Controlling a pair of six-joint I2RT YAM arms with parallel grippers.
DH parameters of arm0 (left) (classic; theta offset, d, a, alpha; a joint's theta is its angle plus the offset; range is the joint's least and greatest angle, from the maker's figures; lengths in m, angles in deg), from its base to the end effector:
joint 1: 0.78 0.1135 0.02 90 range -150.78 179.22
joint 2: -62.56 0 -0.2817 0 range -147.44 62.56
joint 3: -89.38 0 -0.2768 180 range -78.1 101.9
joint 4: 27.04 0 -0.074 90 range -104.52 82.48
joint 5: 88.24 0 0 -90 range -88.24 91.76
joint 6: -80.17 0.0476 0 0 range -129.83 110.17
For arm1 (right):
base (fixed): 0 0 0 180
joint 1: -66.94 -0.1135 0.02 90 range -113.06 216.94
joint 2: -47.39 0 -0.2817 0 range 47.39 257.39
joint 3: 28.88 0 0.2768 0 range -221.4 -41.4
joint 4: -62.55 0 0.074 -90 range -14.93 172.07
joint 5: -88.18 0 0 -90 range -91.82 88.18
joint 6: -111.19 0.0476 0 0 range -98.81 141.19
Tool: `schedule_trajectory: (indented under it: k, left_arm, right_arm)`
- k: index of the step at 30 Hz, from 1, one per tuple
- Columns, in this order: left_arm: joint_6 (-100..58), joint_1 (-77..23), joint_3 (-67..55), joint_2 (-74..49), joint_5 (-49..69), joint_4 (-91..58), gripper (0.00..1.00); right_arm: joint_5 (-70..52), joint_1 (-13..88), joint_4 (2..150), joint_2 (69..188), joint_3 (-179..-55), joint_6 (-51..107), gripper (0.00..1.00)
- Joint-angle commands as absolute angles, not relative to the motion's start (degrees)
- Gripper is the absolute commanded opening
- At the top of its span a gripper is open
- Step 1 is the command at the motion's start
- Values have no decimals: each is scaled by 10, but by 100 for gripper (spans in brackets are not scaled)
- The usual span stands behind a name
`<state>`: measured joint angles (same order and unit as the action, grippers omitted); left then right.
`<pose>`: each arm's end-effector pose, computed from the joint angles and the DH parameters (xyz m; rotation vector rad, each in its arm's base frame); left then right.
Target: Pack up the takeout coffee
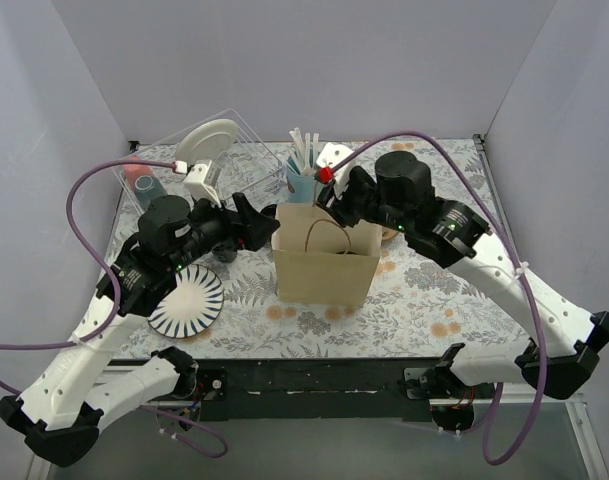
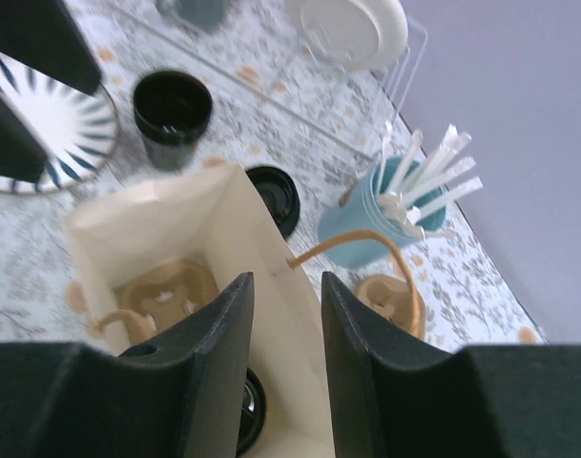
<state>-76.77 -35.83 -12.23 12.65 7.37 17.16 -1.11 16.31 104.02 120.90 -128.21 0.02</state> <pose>0.1600 -0.1179 0.4281 -0.4932 2.0048 -1.2779 0.1947 0.2364 0.4714 -1.0825 1.5103 0.3471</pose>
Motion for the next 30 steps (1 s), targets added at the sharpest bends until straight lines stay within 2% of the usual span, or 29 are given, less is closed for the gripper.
schedule_trajectory:
  k: [1,3,5,6,8,9,17,22,30]
  left_arm:
    - [-735,-359,-81,111,32,149,78]
    - [-721,-359,-71,83,-3,139,78]
    - [-715,-359,-45,39,-53,141,78]
    - [-715,-360,-34,21,-72,144,78]
    - [-714,-359,5,-22,-101,154,79]
    - [-709,-359,17,-62,-121,154,79]
    - [-707,-299,173,-293,-135,119,78]
    - [-711,-265,292,-431,-142,162,70]
    - [-717,-247,271,-442,-126,135,63]
  right_arm:
    - [-94,165,961,1149,-1327,86,43]
    - [-101,165,950,1142,-1339,139,45]
    - [-85,165,945,1126,-1343,180,55]
    - [-83,165,943,1118,-1335,196,70]
    - [-90,165,946,1087,-1311,224,84]
    - [-88,165,947,1073,-1304,229,99]
    - [-22,165,1026,945,-1239,222,99]
    - [6,165,1057,915,-1239,236,97]
    - [20,165,1086,911,-1264,225,94]
